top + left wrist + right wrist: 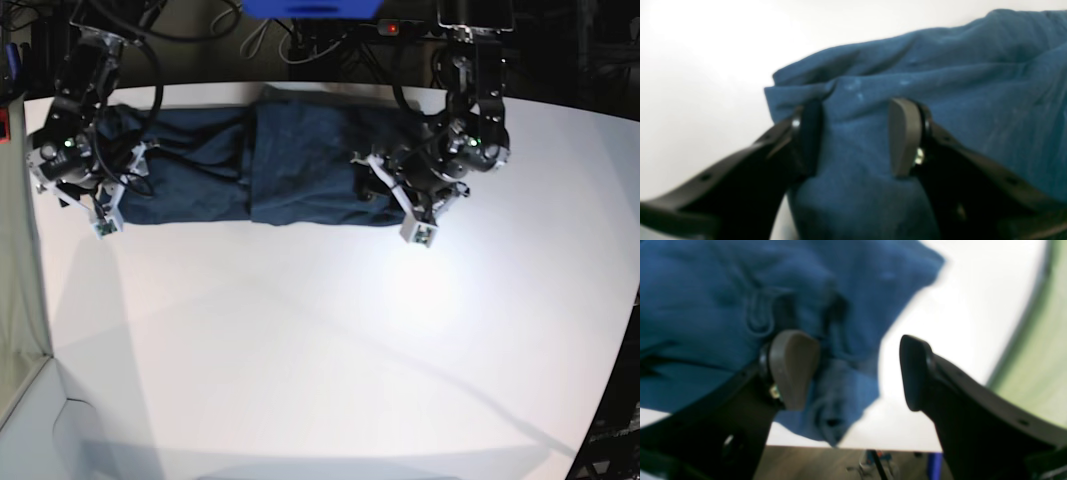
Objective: Layout the t-shirt on the table in an organized manner, then fold the t-shirt properly
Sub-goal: 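Press the folded end down and move the left gripper to the fold edge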
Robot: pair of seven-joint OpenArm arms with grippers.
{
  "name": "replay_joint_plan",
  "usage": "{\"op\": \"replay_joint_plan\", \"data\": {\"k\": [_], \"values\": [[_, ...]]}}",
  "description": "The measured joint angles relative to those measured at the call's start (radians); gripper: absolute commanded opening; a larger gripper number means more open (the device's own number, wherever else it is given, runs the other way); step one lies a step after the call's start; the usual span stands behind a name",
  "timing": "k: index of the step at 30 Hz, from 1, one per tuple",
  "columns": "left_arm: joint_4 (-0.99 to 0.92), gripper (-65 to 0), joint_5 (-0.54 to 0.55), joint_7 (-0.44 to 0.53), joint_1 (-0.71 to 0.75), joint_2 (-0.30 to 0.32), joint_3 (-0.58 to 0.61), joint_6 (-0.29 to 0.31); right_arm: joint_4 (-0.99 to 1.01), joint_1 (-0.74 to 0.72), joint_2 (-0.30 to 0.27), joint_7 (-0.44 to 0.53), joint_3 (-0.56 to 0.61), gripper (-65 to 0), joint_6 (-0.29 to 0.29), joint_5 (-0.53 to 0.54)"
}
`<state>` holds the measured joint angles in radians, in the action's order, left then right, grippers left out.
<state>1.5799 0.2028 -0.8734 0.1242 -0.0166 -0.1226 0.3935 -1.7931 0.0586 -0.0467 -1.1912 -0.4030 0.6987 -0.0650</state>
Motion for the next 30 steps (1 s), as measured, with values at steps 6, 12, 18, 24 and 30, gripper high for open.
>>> {"op": "replay_joint_plan", "data": {"k": [6,12,18,24,30], "values": [[0.000,-33.4,0.000,-0.001,0.000,0.000,0.000,0.000,0.120,-0.036,-0.009,-0.001,-0.001,-22.4,0.000,0.003],[0.000,-33.4,0.000,0.000,0.000,0.000,0.000,0.000,0.138,-0.040,-0.008,0.037,-0.046,-22.4,0.000,0.014],[0.000,-33.4,0.000,0.000,0.000,0.000,0.000,0.000,0.139,-0.032,-0.008,0.053,-0.050,-22.7,0.000,0.014],[0.000,-33.4,0.000,0.000,0.000,0.000,0.000,0.000,0.163,-0.034,-0.006,0.051,-0.051,-30.7,0.000,0.023],[0.000,-33.4,0.003,-0.001,0.000,0.000,0.000,0.000,0.311,-0.082,-0.023,0.118,-0.051,-57.3,0.005,0.100]]}}
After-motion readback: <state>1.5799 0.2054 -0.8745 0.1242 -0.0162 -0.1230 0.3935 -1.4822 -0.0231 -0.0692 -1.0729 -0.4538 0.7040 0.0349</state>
